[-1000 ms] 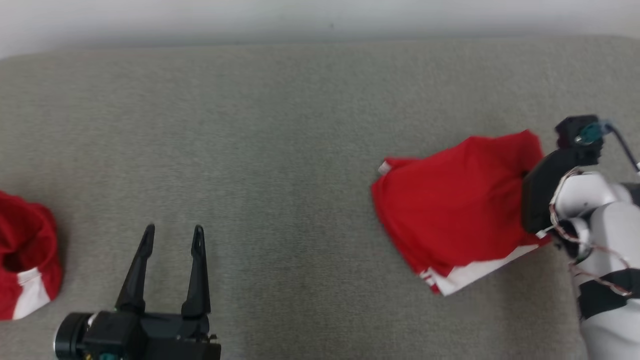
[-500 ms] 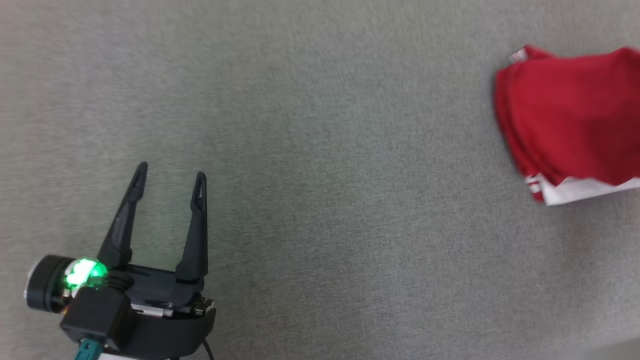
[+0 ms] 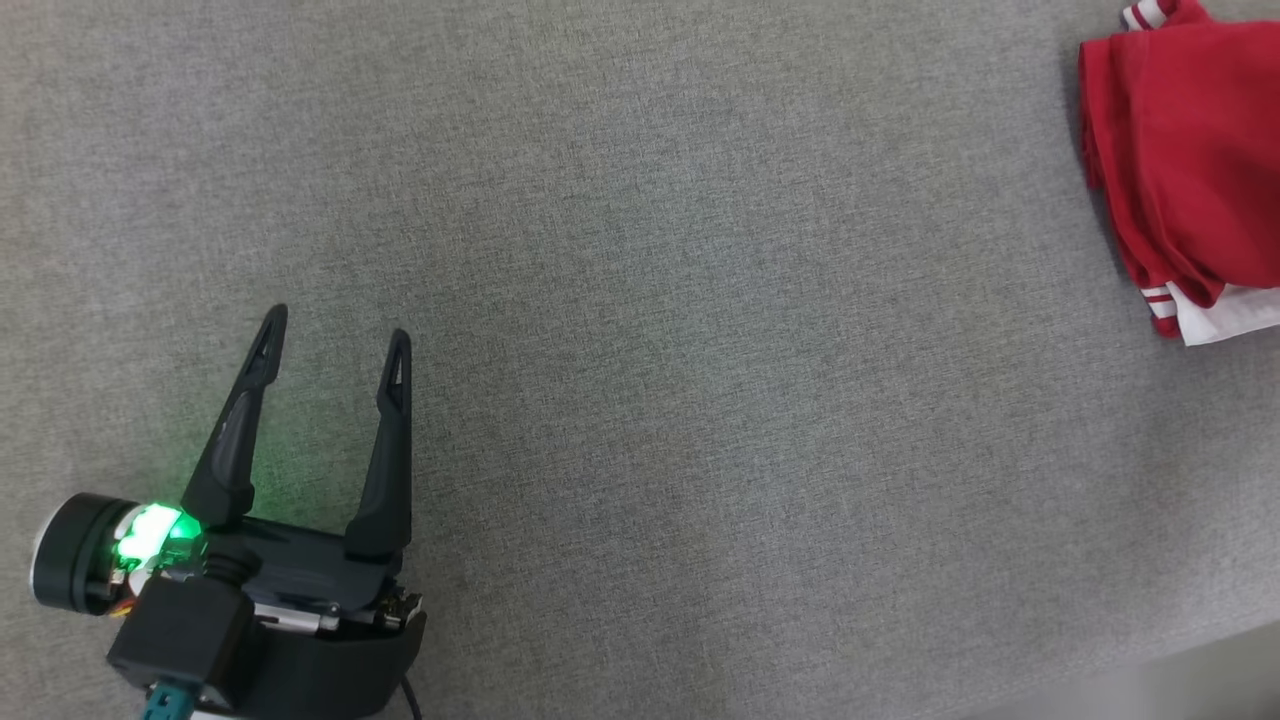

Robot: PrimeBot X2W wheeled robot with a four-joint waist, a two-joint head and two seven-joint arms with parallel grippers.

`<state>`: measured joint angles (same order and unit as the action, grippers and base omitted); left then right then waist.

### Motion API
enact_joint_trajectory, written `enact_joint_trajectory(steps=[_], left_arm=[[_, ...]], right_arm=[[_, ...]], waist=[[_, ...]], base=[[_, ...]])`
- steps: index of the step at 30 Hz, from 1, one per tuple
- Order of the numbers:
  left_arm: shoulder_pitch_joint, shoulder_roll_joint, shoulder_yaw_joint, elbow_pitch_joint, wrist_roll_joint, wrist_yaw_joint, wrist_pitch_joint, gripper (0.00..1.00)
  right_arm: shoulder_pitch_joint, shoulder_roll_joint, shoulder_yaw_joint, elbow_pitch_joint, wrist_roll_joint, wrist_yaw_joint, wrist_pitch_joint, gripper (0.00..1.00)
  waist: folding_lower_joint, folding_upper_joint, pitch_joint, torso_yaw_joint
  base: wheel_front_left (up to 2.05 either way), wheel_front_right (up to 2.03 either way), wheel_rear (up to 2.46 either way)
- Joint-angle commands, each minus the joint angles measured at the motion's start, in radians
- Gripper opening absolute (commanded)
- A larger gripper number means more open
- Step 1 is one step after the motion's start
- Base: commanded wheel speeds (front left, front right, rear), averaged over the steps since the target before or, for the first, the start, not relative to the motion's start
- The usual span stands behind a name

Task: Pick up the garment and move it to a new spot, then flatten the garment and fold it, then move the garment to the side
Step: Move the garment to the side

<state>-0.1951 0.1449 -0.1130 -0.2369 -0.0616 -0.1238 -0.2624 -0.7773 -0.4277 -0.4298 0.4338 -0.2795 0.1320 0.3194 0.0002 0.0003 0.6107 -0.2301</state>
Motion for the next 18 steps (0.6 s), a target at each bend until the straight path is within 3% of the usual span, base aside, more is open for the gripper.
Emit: enact_joint_trajectory(steps=[1,7,14,18], left_arm=[[-0.007,-0.003,0.0,0.01,-0.007,-0.003,-0.003,1.0],[0.003,-0.029,0.003,0.043,-0.026,0.005,-0.003,1.0],[0.082,-0.062,0.037,0.105,-0.042,0.035,-0.003,1.0],[0.15,-0.076,0.067,0.158,-0.06,0.058,-0.003,1.0]], right_arm=[[-0.005,0.024,0.005,-0.015,-0.019,-0.002,-0.042,1.0],[0.04,0.074,0.028,-0.052,-0.005,-0.002,-0.158,1.0],[0.235,0.106,0.209,-0.104,0.181,-0.002,-0.22,1.0],[0.382,0.138,0.249,-0.189,0.267,-0.002,-0.252,1.0]], waist=[[-0.0002,-0.0003,-0.018,0.006],[-0.0002,-0.0003,-0.096,0.031],[-0.0002,-0.0003,-0.271,0.088],[-0.0002,-0.0003,-0.379,0.122]], base=[[0.0,0.0,0.0],[0.0,0.0,0.0],[0.0,0.0,0.0],[0.0,0.0,0.0]])
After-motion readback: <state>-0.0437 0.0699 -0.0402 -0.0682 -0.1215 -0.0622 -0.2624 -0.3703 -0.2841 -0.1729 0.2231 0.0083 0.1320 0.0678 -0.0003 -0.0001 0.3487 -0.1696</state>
